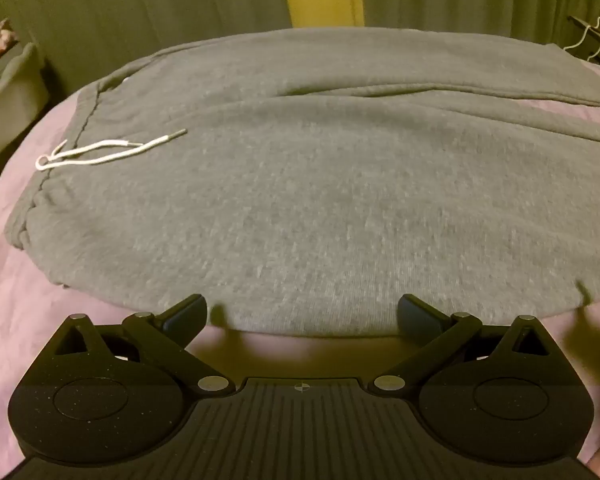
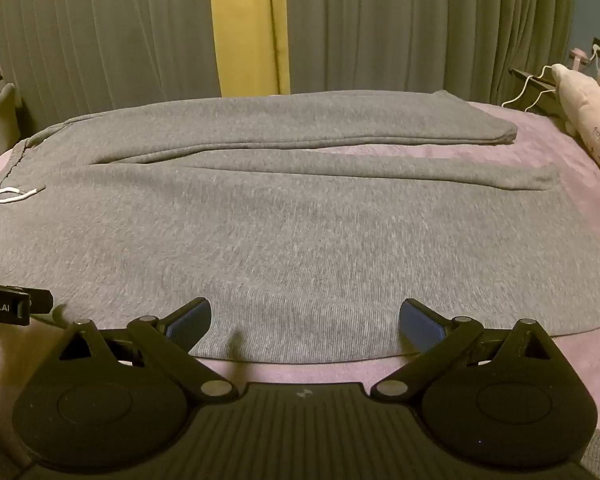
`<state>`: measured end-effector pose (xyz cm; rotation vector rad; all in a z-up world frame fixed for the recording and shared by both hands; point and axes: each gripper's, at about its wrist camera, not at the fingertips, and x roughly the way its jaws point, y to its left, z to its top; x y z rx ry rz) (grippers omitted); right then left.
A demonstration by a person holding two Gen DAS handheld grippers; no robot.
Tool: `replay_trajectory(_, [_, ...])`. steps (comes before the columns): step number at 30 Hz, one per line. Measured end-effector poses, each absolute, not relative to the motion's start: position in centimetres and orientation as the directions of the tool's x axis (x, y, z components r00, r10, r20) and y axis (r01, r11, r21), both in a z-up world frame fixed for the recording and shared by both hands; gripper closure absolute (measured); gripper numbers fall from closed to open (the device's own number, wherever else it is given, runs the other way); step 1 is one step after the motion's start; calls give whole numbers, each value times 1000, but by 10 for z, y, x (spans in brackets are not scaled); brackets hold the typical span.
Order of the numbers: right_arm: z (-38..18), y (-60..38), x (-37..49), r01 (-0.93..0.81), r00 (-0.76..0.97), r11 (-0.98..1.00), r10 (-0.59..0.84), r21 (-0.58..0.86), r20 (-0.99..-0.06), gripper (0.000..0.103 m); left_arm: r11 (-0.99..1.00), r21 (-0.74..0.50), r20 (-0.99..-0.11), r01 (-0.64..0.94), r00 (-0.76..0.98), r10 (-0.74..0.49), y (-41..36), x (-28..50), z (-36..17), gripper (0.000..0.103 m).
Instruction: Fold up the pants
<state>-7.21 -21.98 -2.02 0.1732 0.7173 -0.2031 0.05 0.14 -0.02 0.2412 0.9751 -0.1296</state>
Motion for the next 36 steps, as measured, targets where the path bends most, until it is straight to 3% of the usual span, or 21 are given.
replay_trajectory(36, [-21,-220,-73,244,733,966,-127,85,-668,3,963,151,-833,223,553,3,-3,-1,-2,0])
